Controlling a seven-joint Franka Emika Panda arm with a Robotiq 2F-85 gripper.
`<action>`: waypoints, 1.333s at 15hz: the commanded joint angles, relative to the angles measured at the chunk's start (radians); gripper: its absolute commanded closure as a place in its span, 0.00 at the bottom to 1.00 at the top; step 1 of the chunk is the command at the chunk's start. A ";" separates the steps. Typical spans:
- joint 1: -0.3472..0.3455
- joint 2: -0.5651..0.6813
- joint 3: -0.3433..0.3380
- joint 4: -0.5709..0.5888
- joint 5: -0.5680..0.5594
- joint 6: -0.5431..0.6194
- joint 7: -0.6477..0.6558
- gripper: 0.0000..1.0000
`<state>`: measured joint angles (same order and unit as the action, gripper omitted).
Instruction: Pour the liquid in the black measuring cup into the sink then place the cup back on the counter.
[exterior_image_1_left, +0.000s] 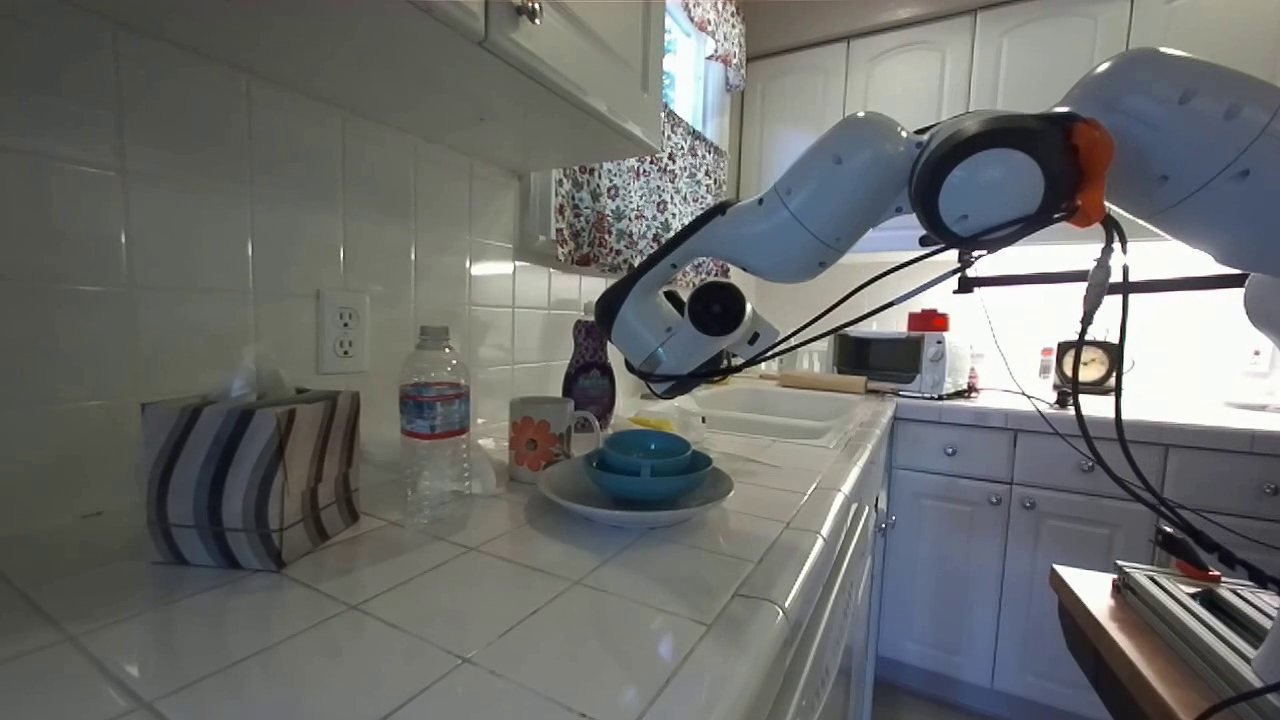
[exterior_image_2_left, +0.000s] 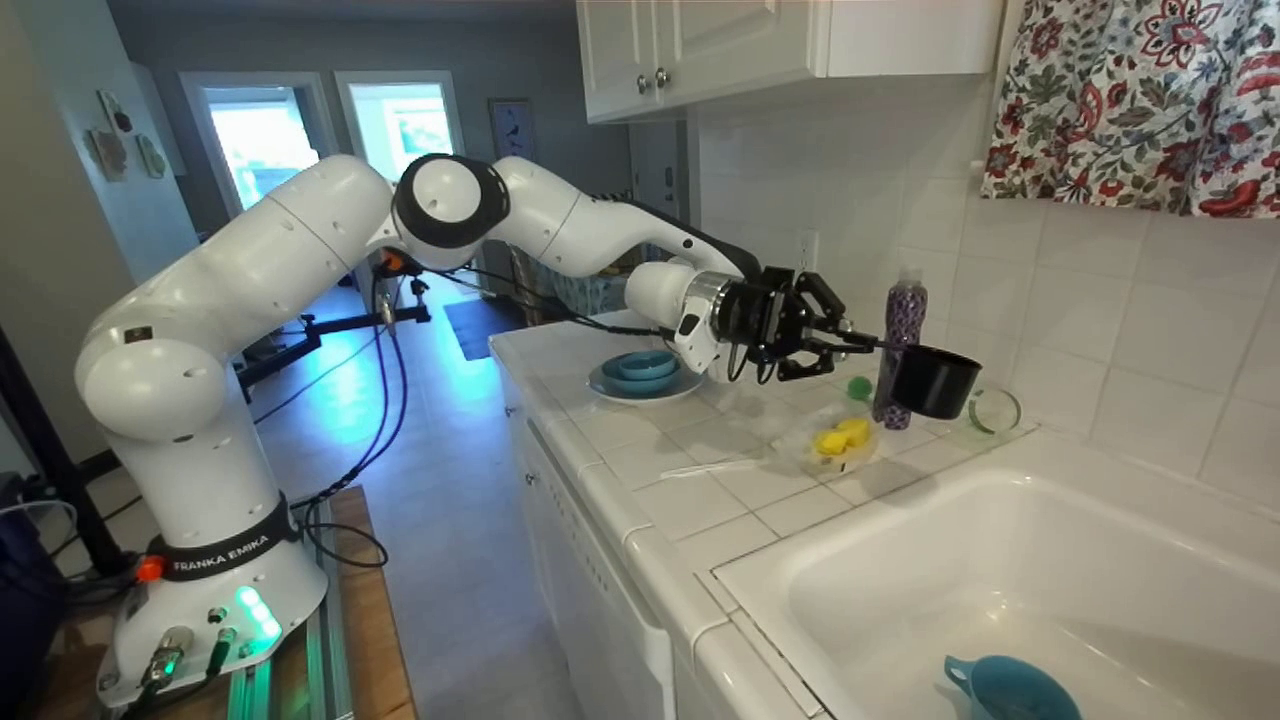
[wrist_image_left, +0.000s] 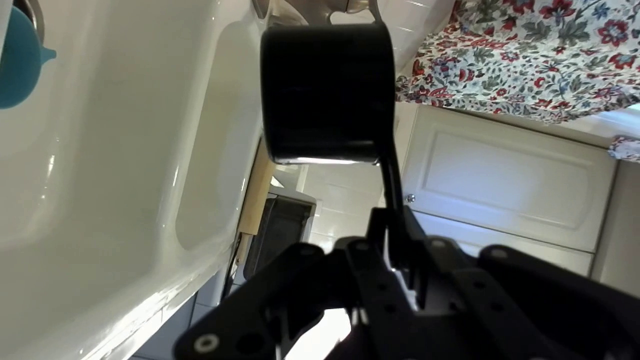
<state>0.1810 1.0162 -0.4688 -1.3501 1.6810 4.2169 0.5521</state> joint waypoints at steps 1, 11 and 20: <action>-0.044 0.031 0.075 0.067 -0.085 0.080 0.055 0.98; -0.170 -0.069 0.357 -0.044 -0.520 -0.005 0.007 0.98; -0.250 -0.051 0.466 0.000 -0.577 0.014 -0.030 0.91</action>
<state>-0.0289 0.9660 -0.0642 -1.3577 1.1338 4.2064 0.5433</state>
